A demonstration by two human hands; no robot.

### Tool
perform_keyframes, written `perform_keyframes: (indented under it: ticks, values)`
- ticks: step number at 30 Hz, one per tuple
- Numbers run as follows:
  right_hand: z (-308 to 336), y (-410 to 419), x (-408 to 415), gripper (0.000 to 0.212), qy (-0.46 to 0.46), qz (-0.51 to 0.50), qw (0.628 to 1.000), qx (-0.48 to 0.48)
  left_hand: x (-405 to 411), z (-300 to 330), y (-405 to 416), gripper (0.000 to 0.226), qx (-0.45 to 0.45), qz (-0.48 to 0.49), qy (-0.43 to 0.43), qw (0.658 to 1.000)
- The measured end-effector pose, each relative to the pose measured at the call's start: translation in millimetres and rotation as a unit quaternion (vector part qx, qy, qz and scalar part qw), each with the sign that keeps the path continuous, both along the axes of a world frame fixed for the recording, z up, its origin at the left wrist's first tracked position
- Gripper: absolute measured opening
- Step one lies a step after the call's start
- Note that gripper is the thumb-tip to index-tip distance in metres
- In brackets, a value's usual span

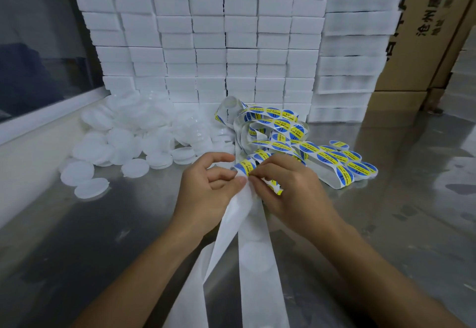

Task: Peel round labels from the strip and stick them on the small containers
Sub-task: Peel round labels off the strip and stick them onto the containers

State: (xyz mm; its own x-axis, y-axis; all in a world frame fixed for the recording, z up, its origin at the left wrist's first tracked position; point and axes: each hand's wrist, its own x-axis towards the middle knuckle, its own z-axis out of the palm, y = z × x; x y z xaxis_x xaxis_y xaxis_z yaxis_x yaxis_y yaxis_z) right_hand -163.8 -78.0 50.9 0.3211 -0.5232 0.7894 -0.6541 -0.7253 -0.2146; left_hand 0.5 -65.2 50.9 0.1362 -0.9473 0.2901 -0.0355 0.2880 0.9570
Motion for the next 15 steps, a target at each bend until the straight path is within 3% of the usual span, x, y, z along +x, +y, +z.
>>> perform_keyframes:
  ticks: [2,5,7,9,12,15]
  values:
    - [-1.3,-0.3,1.1,0.006,-0.036,0.001,0.999,0.028,0.3,-0.8,-0.8,0.034,-0.006,-0.002,-0.011,1.0]
    - [-2.0,-2.1,0.5,0.01,-0.177,-0.004,0.978,0.109,0.3,-2.6,-2.6,0.032,-0.006,-0.005,-0.023,1.0]
    - [2.2,-5.1,-2.3,0.015,-0.303,-0.007,0.93,0.208,1.7,-4.0,-4.7,0.029,-0.006,0.003,-0.034,0.999]
    - [7.2,-8.8,-8.8,0.022,-0.42,-0.002,0.856,0.3,3.4,-5.3,-6.0,0.027,-0.008,0.013,-0.043,0.999]
    - [12.4,-13.5,-18.6,0.028,-0.535,0.025,0.761,0.366,5.5,-4.1,-6.6,0.02,-0.019,0.05,-0.047,0.997]
    - [13.6,-14.2,-23.2,0.022,-0.553,0.028,0.748,0.365,13.8,1.0,-10.1,0.015,-0.055,0.136,-0.035,0.989]
